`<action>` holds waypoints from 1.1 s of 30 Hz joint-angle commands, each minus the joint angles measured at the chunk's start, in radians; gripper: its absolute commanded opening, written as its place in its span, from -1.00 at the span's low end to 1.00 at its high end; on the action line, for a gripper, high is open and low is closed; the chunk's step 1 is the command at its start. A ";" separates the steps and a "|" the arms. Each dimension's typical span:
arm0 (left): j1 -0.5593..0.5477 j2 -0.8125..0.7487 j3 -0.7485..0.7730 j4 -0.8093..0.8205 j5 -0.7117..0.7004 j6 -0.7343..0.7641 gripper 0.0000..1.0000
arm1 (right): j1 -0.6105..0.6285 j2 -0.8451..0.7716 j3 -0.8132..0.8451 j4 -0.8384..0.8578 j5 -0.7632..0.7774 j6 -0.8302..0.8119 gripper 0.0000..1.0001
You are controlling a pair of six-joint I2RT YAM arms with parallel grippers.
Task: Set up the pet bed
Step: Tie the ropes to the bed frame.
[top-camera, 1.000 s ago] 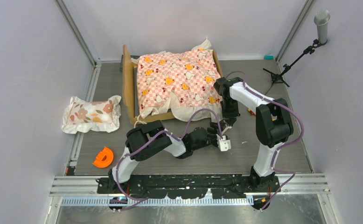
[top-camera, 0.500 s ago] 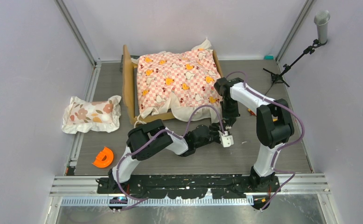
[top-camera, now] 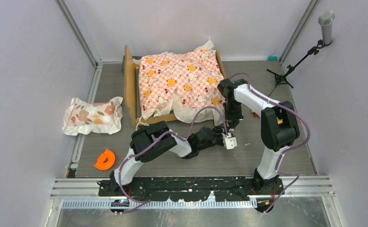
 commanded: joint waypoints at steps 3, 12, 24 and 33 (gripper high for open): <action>-0.003 0.007 0.040 0.035 0.020 -0.027 -0.51 | 0.004 -0.059 0.000 -0.002 -0.022 -0.002 -0.99; -0.002 -0.014 0.023 0.048 0.022 -0.040 -1.00 | 0.004 -0.091 -0.010 0.012 0.008 0.012 -0.75; 0.071 -0.119 -0.004 -0.029 0.099 -0.277 -1.00 | -0.017 -0.470 -0.202 0.220 0.029 0.080 -0.10; 0.197 -0.228 0.028 -0.185 0.312 -0.553 -1.00 | -0.055 -0.717 -0.464 0.418 0.125 0.196 -0.10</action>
